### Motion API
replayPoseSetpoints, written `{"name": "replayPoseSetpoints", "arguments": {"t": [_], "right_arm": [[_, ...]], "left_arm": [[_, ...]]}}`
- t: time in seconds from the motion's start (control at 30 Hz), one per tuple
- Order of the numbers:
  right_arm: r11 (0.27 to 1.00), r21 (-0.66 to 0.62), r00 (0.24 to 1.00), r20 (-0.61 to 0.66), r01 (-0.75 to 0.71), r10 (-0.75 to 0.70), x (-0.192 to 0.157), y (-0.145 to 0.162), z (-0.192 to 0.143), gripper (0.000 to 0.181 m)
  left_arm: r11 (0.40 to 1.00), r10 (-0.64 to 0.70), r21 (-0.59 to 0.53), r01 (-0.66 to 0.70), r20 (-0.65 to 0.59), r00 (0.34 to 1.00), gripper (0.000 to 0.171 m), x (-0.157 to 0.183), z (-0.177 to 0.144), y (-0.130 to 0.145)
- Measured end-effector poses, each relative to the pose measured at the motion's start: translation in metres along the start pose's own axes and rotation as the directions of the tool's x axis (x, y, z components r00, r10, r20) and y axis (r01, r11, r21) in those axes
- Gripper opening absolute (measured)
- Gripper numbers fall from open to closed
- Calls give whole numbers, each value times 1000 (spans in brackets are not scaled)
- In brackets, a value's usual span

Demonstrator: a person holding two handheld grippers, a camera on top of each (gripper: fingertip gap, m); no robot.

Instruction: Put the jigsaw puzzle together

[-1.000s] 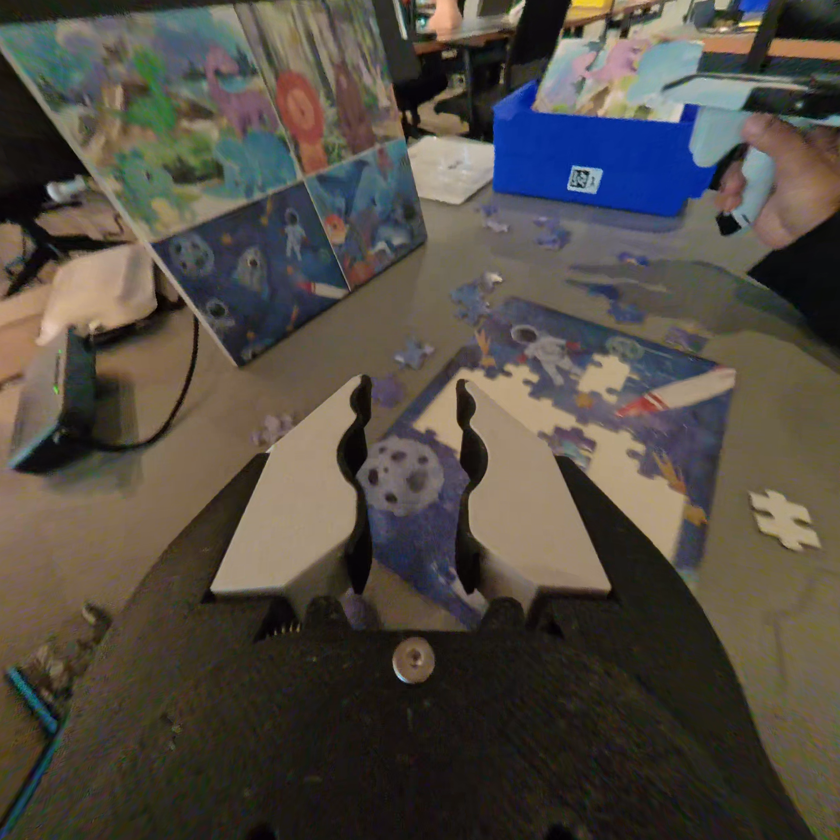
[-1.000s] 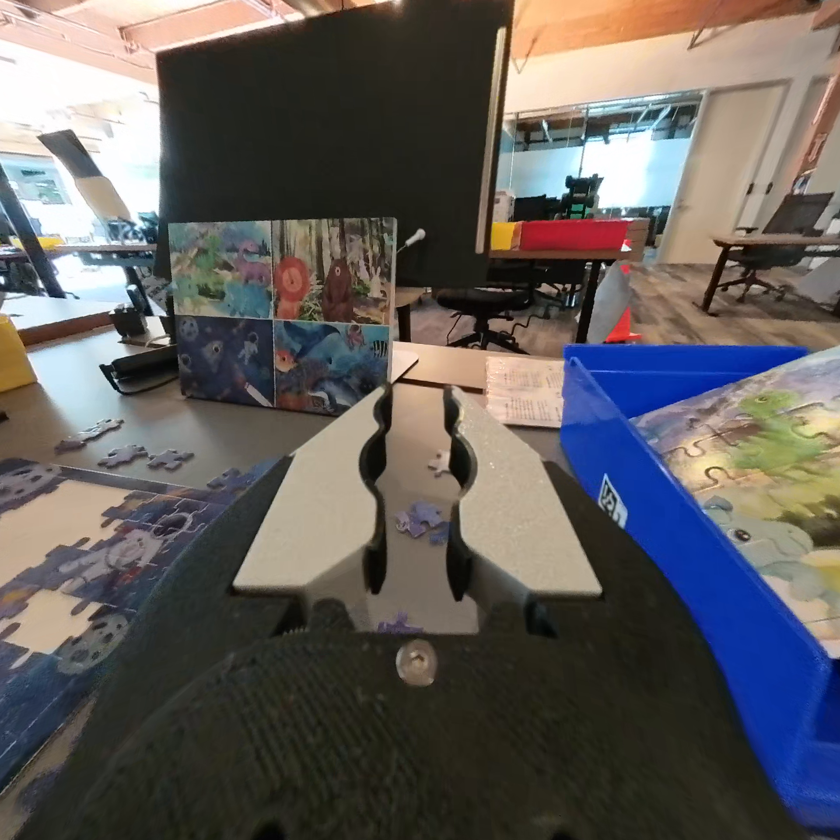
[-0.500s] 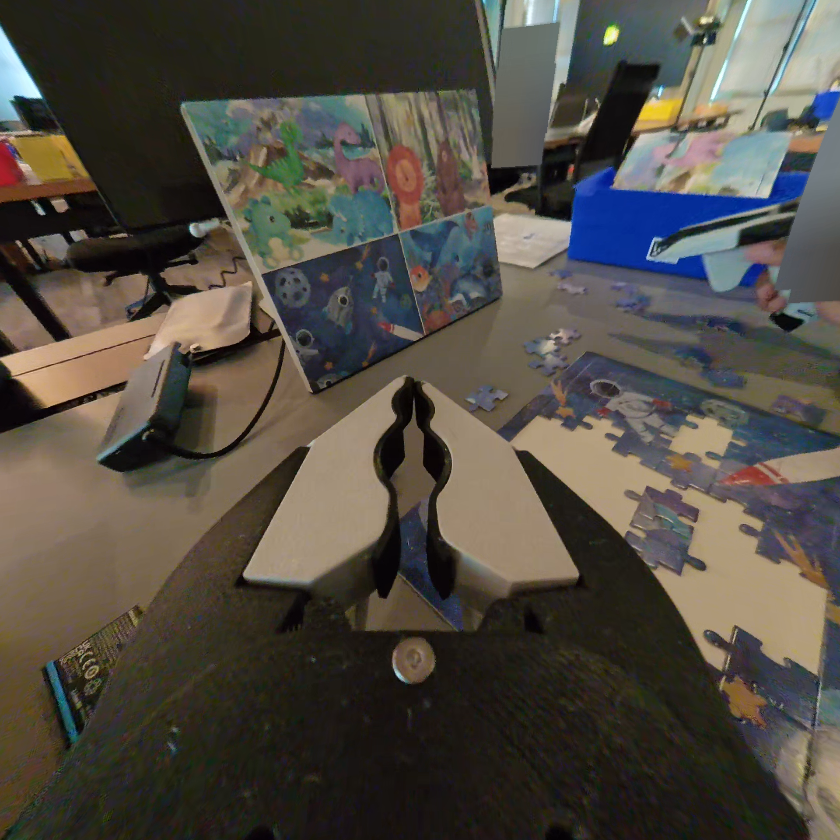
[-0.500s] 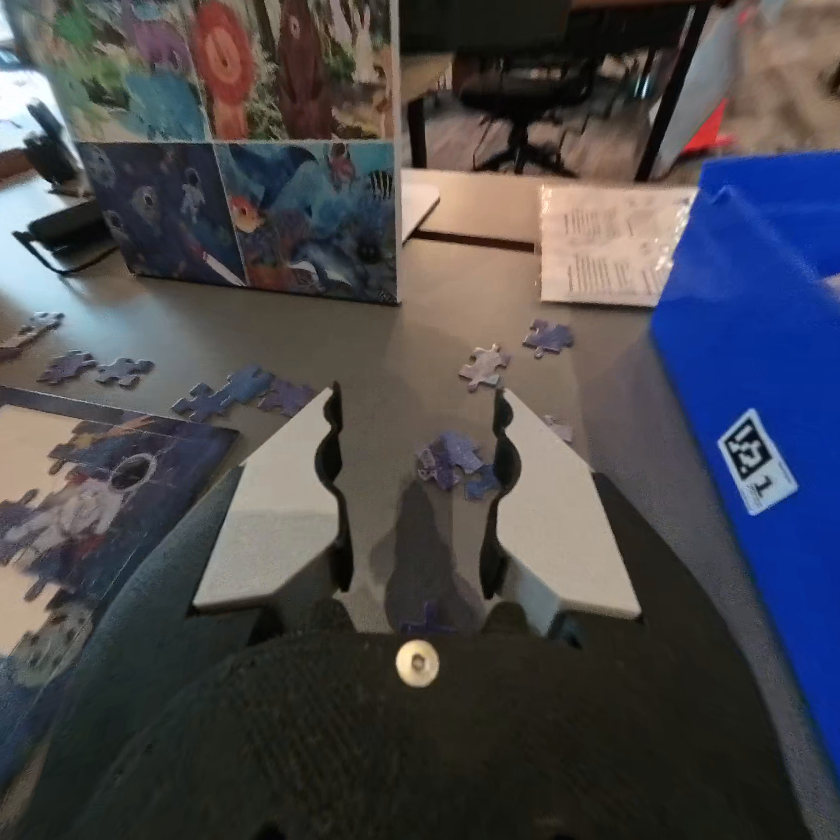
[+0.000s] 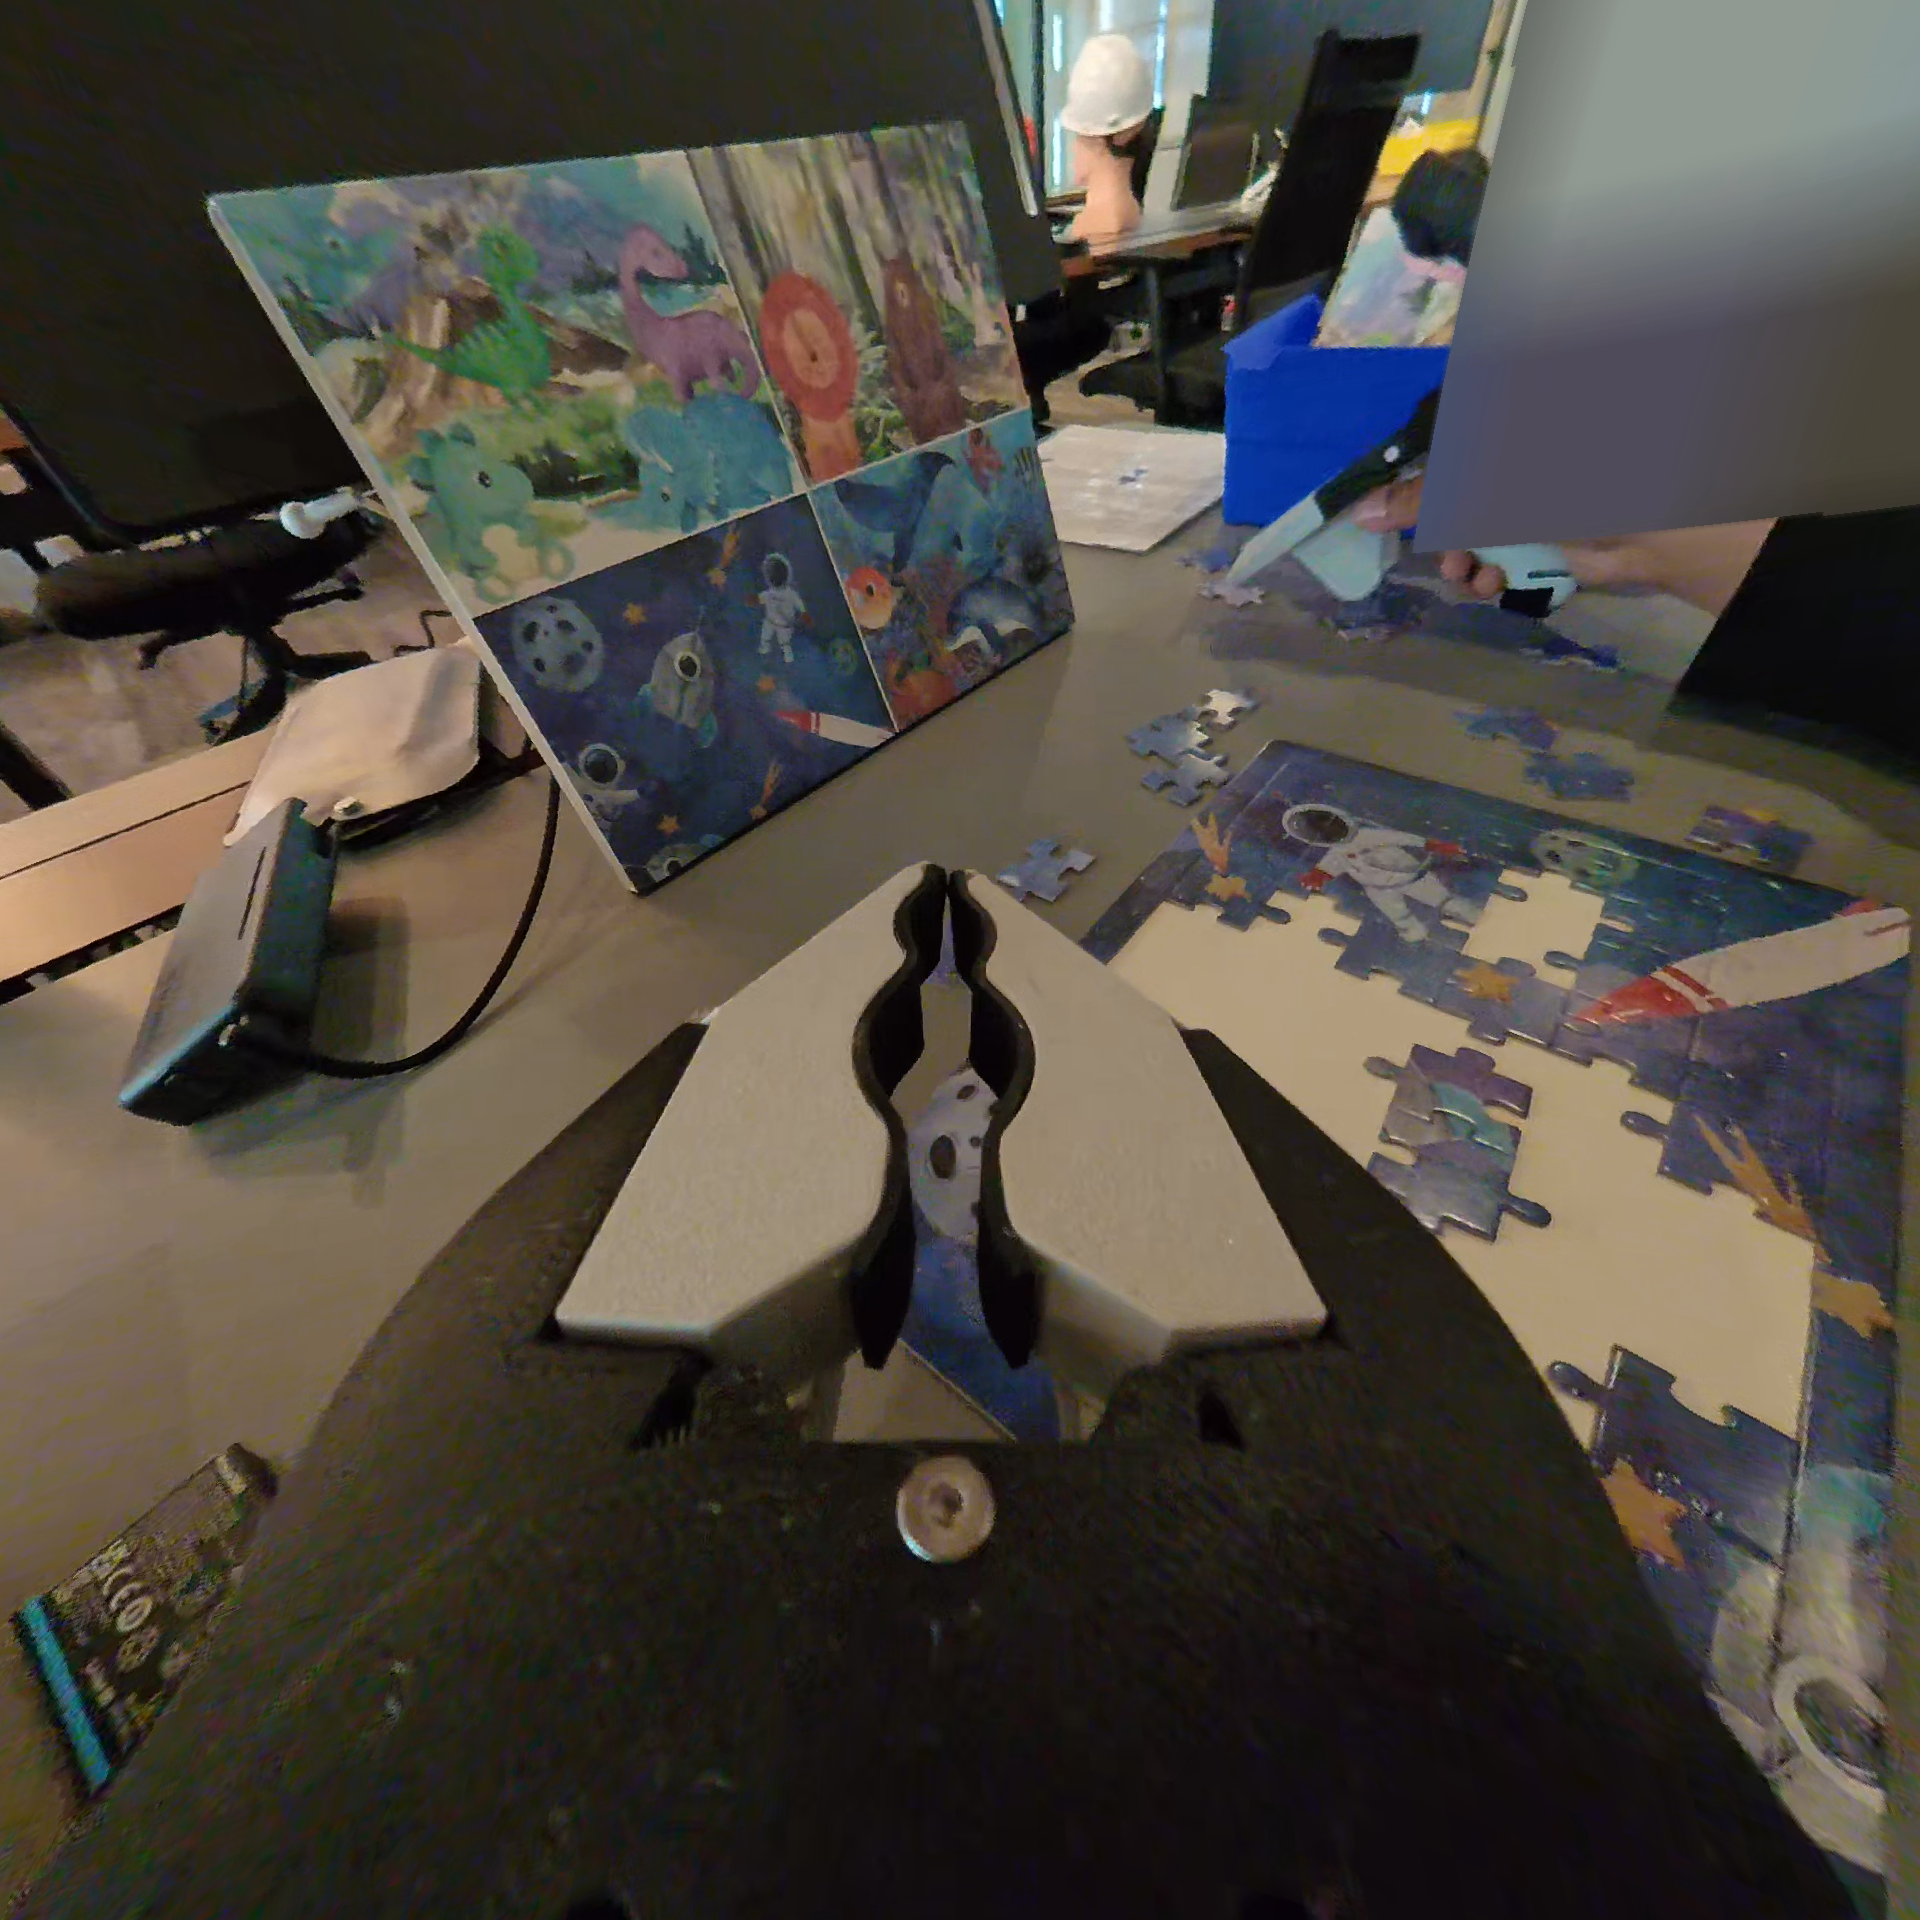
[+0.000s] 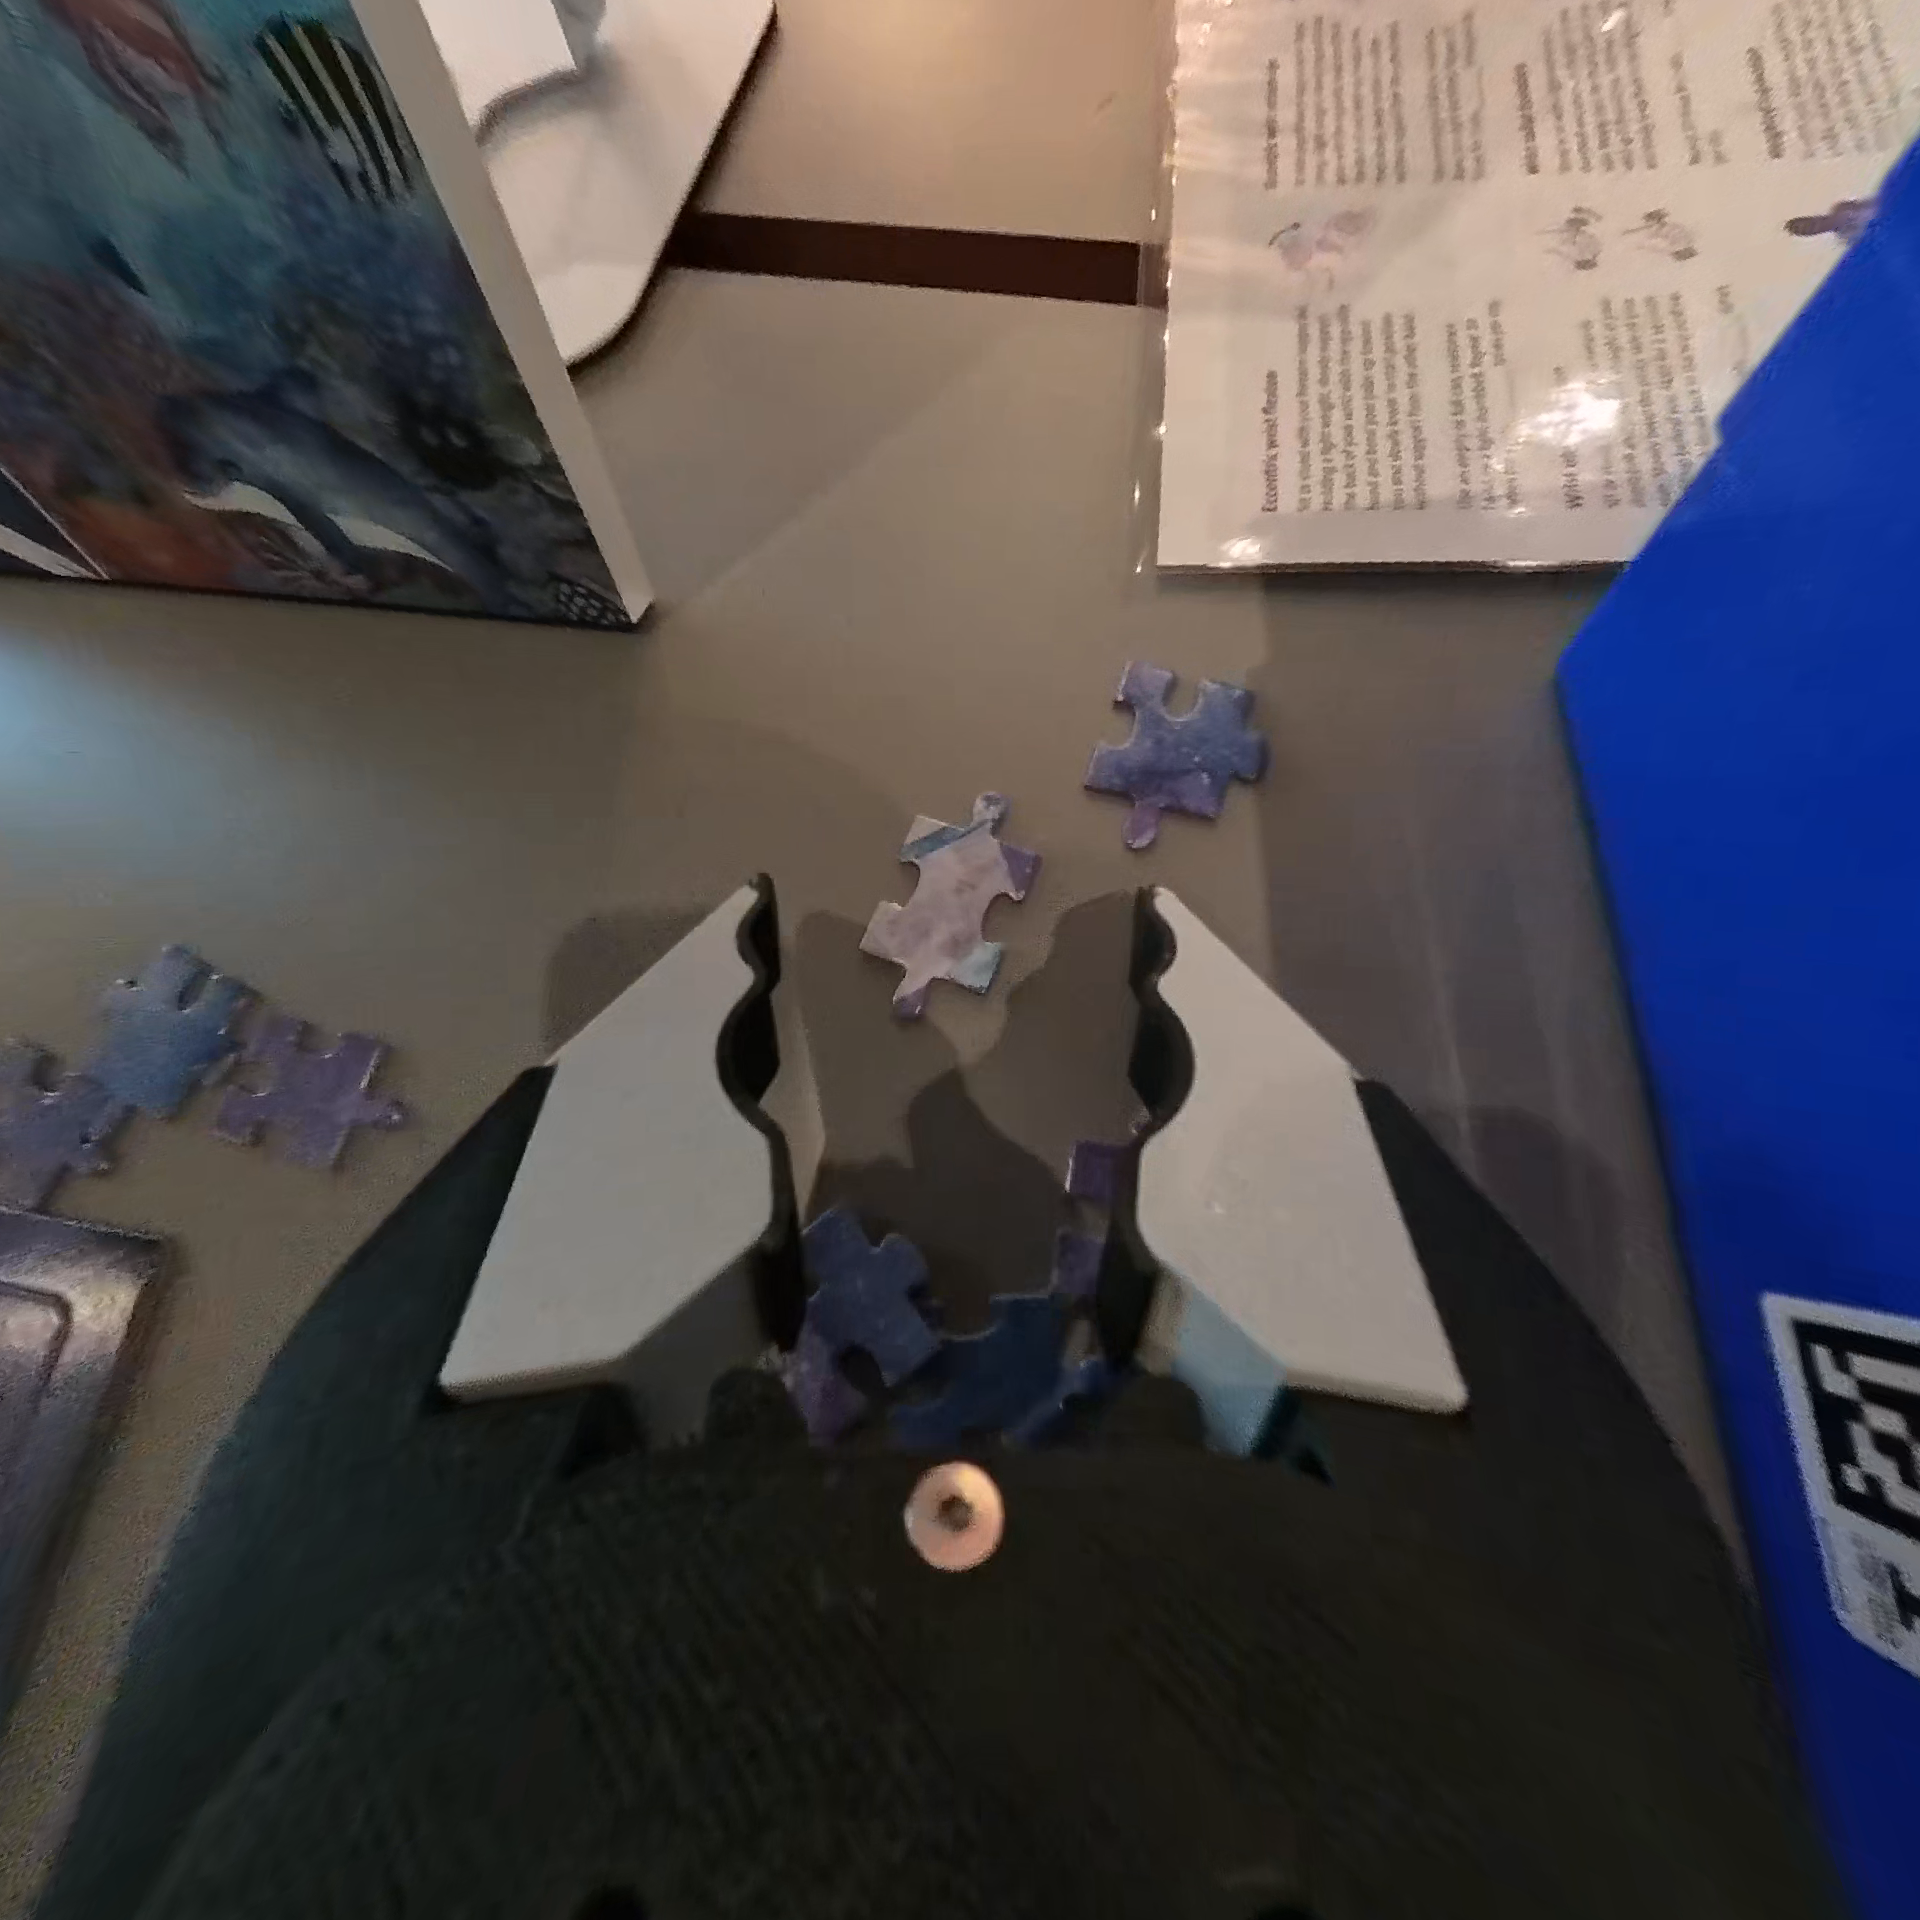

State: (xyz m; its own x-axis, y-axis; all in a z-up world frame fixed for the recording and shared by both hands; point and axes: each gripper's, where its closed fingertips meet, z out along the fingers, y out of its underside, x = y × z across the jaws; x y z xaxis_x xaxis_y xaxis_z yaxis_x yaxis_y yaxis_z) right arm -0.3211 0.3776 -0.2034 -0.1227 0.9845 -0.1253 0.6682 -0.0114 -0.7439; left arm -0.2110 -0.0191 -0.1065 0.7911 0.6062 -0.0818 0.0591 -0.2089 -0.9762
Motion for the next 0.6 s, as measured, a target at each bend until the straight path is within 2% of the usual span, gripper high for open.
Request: {"name": "replayPoseSetpoints", "arguments": {"t": [0.17,0.27,0.47,0.53,0.6], "right_arm": [[994,-16,993,-55,108,-108,1,3,7,59],[988,-7,988,-12,153,-153,-10,5,6,29],[987,-3,986,35,164,-163,-18,9,1,26],[985,28,982,80,171,-172,-27,7,-5,0],[982,60,977,102,179,-185,-36,3,-15,6]], "left_arm": [[1000,-7,0,7,-13,1000,0,2,1,0],[1000,-10,14,11,-14,1000,0,2,-1,-2],[998,-37,47,38,-31,999,0,4,-5,-7],[997,-41,61,43,-27,999,0,3,-7,-9],[996,-46,69,48,-18,999,0,1,-8,-9]]}}
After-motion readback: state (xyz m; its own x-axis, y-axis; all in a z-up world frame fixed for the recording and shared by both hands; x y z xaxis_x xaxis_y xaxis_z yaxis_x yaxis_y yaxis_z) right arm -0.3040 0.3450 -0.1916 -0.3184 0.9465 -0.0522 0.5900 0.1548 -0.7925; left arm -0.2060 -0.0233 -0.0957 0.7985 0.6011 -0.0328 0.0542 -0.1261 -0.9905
